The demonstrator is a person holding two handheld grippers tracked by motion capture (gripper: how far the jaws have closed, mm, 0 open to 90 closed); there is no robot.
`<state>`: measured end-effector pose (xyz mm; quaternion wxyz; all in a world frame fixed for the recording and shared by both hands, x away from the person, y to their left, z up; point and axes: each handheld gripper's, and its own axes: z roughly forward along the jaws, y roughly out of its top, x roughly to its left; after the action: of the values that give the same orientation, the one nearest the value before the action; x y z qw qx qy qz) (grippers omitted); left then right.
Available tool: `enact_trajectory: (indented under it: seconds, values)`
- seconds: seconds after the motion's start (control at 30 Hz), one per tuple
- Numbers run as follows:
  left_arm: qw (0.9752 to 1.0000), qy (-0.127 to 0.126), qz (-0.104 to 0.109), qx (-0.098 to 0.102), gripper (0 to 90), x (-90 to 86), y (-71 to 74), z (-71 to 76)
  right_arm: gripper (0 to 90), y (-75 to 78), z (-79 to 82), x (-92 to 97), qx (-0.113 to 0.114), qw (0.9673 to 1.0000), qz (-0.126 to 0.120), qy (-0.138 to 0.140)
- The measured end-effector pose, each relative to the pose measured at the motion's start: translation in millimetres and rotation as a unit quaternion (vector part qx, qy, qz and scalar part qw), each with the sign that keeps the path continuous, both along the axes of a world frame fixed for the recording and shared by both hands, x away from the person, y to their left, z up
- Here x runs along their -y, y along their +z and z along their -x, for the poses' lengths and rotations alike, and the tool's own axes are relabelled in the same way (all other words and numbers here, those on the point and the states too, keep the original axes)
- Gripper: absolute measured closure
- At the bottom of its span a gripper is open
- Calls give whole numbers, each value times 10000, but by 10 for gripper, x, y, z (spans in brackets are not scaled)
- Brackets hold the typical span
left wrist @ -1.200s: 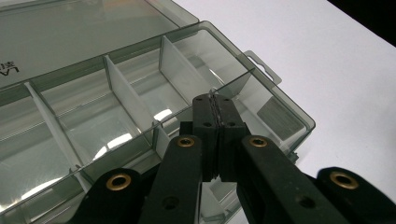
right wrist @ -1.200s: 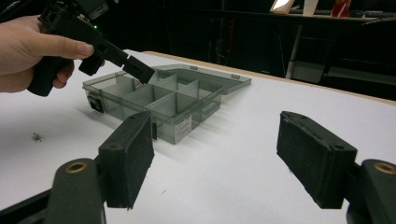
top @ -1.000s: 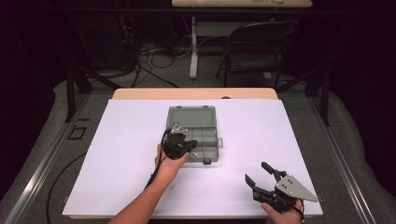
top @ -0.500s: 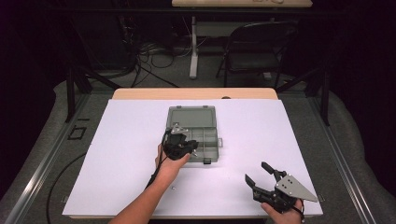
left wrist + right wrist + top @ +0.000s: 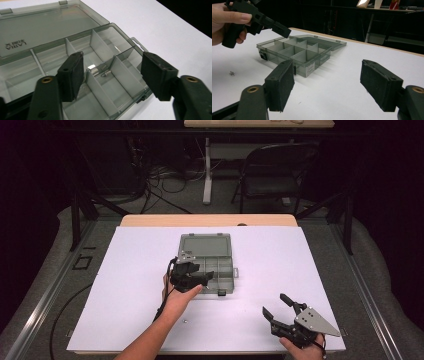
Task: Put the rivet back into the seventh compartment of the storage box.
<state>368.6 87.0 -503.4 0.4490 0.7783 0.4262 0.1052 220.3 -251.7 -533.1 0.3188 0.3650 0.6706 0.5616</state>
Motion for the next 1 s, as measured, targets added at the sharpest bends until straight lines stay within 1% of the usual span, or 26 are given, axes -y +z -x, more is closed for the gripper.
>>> enact_trajectory:
  seconds: [0.1, 0.13, 0.17, 0.3, 0.4, 0.43, 0.53, 0.6, 0.83, 1.0]
  values:
    - [10000, -7, -34, 90, 299, -35, 33, 36, 267, 1, 0, 1, -14, 10000, 19, -7]
    - [9999, -6, -79, 87, 285, -47, 47, 51, 267, 2, 1, 0, -19, 10000, 30, -8]
    - [9999, -13, -99, 116, 272, -60, 59, 64, 267, 1, -2, -1, 15, 10000, 29, 3]
    - [9998, -40, -72, 157, 214, -100, 102, 119, 266, 2, 3, -1, -20, 10000, 33, -12]
    - [9997, -68, -94, 235, 192, -131, 135, 162, 266, 1, 3, -2, -22, 10000, 34, -12]
    - [9996, -66, -68, 258, 185, -143, 145, 180, 267, 0, -2, -2, 9, 10000, 30, 2]
    - [9994, -75, -32, 325, 170, -194, 179, 235, 266, 1, 3, -2, -24, 10000, 32, -11]
    - [9992, -133, -87, 372, 155, -233, 199, 276, 267, -1, 0, -4, -12, 10000, 19, -2]
    - [9986, -160, -85, 494, 161, -378, 244, 428, 267, -2, -3, -7, -2, 10000, 27, 5]
    - [9985, -152, -107, 524, 247, -507, 255, 545, 267, -3, -3, -7, -5, 10000, 21, 0]
